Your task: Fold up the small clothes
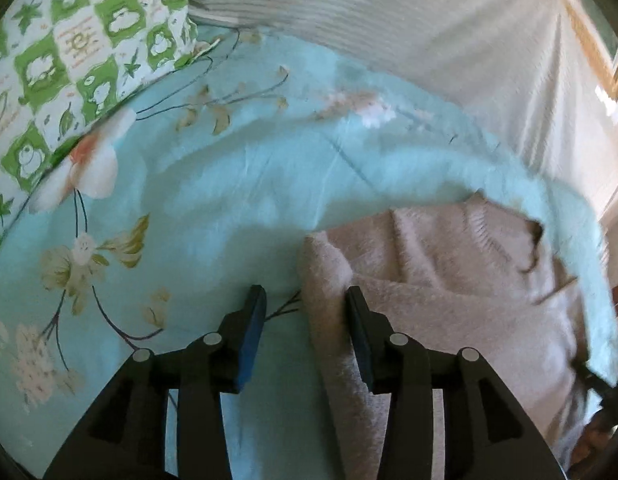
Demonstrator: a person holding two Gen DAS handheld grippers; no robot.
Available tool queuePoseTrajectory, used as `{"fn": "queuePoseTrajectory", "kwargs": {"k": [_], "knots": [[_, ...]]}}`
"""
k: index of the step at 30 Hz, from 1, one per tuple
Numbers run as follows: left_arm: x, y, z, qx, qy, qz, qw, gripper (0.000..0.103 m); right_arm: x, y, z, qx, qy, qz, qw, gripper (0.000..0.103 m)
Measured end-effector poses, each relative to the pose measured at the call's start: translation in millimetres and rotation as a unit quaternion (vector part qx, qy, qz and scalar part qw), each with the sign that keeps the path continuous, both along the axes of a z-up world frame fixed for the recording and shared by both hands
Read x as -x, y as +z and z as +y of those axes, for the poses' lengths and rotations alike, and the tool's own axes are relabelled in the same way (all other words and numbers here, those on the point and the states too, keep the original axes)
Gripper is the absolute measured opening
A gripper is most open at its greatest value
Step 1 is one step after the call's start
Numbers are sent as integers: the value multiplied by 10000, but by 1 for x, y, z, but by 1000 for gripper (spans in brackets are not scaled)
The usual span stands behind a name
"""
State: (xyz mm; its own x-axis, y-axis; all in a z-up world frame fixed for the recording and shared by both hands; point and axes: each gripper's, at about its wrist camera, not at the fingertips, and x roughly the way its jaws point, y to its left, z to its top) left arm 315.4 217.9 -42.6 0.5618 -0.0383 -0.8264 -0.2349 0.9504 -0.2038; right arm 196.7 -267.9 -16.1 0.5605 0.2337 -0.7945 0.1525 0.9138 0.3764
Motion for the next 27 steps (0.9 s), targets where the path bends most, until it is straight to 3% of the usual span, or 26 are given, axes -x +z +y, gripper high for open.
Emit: {"fn": "queuePoseTrajectory", "kwargs": {"k": [3, 6, 10, 14, 16, 27], "knots": [[3, 6, -3, -140, 121, 2, 9998, 43, 6, 6, -3, -79, -136, -27, 9999, 7], [25, 22, -6, -44, 167, -118, 9998, 41, 20, 22, -6, 2, -191, -139, 9997, 8], [85, 44, -21, 138, 58, -340, 9993, 51, 46, 42, -10, 3, -159, -298, 9994, 10], [149, 56, -45, 165, -61, -488, 9987, 56, 78, 53, -7, -20, -58, -337, 9994, 25], [181, 57, -56, 244, -125, -484, 9985, 58, 98, 57, -2, -17, 29, -384, 9993, 31], [309, 36, -94, 429, -222, -270, 9985, 61, 183, 62, 11, -129, 260, -473, 9985, 34]]}}
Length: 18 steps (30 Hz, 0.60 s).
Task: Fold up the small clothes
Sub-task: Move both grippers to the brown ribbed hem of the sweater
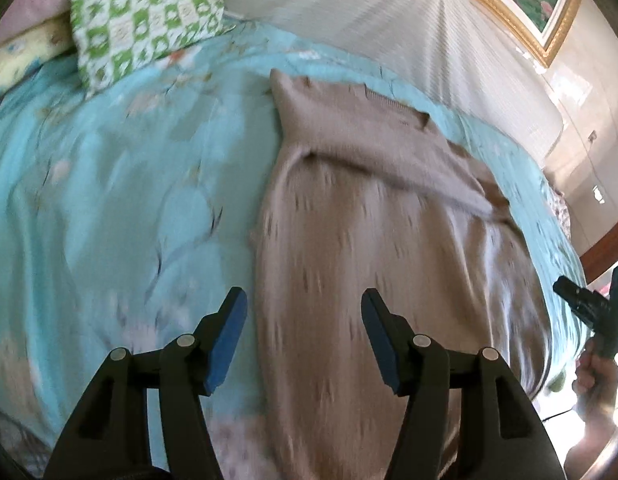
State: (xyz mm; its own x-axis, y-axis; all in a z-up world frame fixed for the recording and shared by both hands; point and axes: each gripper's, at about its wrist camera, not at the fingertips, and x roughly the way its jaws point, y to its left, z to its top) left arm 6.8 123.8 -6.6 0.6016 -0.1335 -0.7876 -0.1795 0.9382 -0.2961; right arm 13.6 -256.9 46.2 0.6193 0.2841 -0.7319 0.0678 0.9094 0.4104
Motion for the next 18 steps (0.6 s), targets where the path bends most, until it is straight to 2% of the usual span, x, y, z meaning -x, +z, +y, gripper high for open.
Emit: {"fn": "queuePoseTrajectory", "kwargs": {"k": [5, 10, 18], "knots": [[45, -13, -1, 194, 52, 133, 9997, 64, 34, 1, 0, -24, 135, -77, 9999, 41], [81, -27, -5, 339, 35, 250, 9991, 64, 69, -6, -2, -84, 232, -40, 9997, 43], [109, -56, -26, 339, -346, 702, 9964, 64, 115, -27, -4, -47, 506, 261, 9984, 45]]}}
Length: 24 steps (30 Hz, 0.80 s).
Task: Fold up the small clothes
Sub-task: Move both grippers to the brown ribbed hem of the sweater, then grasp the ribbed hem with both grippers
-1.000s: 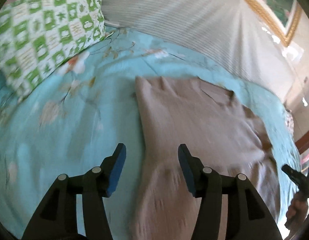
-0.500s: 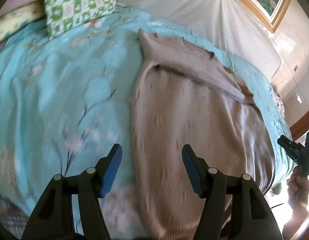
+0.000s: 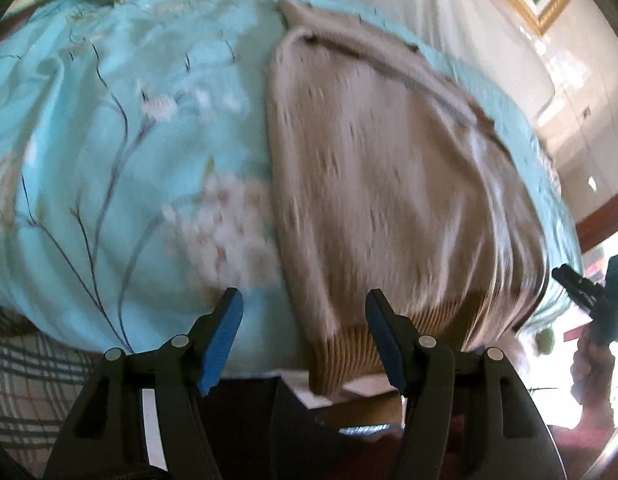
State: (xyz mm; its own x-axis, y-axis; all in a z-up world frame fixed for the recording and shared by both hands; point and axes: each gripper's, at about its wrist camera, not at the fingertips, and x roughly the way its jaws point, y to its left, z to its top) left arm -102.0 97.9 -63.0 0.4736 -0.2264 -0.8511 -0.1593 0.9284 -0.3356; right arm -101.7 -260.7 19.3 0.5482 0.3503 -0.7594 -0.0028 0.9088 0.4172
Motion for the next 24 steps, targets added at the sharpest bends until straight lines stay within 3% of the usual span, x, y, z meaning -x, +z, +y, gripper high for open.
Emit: {"fn": "queuePoseTrajectory", "kwargs": {"k": [3, 7, 12, 19, 21, 22, 23, 24], "knots": [[4, -13, -8, 90, -177, 172, 9997, 64, 16, -6, -1, 169, 171, 62, 9997, 50], [1, -30, -20, 482, -406, 343, 9974, 63, 25, -19, -5, 54, 259, 211, 9994, 51], [-10, -34, -30, 421, -513, 300, 9973, 62, 20, -37, -1, 125, 444, 410, 9981, 51], [-12, -37, -25, 617, -604, 342, 9957, 62, 11, -51, 0, 46, 598, 457, 9972, 51], [-12, -37, -26, 558, -576, 332, 9962, 57, 11, -53, 0, 50, 698, 415, 9967, 51], [-11, -36, -27, 431, -591, 333, 9968, 50, 12, -53, 0, 68, 732, 416, 9964, 49], [-10, -36, -30, 293, -641, 336, 9969, 36, 12, -54, 0, 83, 760, 422, 9962, 35], [-8, -35, -30, 278, -664, 346, 9968, 26, 12, -56, -1, 44, 762, 467, 9960, 10]]}}
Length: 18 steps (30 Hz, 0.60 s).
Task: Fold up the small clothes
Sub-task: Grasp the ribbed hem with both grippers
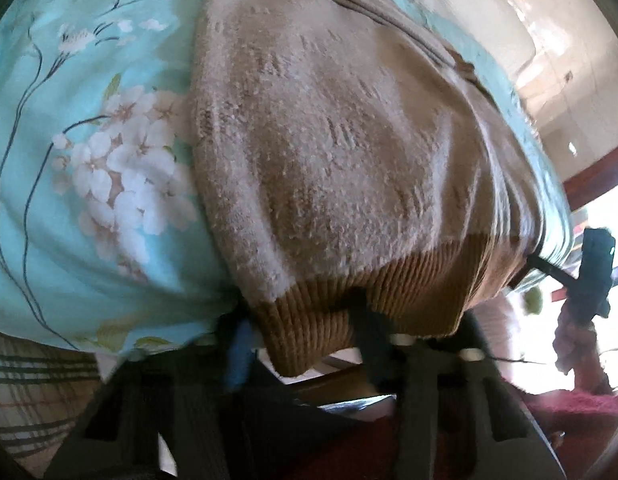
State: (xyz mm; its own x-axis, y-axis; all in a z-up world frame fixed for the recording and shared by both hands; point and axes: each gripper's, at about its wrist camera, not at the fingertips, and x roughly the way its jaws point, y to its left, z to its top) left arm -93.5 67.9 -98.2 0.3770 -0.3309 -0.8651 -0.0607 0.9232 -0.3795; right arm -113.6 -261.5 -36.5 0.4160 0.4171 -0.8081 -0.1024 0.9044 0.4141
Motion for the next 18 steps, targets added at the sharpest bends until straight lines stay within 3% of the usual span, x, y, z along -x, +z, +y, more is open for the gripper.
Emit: {"fn": "queuePoseTrajectory", "kwargs": {"k": [1, 8, 18], "knots": [[1, 1, 0, 135, -69, 26, 9999, 6, 0, -2, -2, -59, 3, 53, 10000, 8], [21, 21, 13, 133, -29, -406, 9991, 5, 19, 14, -30, -474, 46, -167, 9987, 7], [35, 70, 26, 655, 2, -1290, 9895, 4, 20, 45, -42, -1576, -27, -610, 9856, 7]]}}
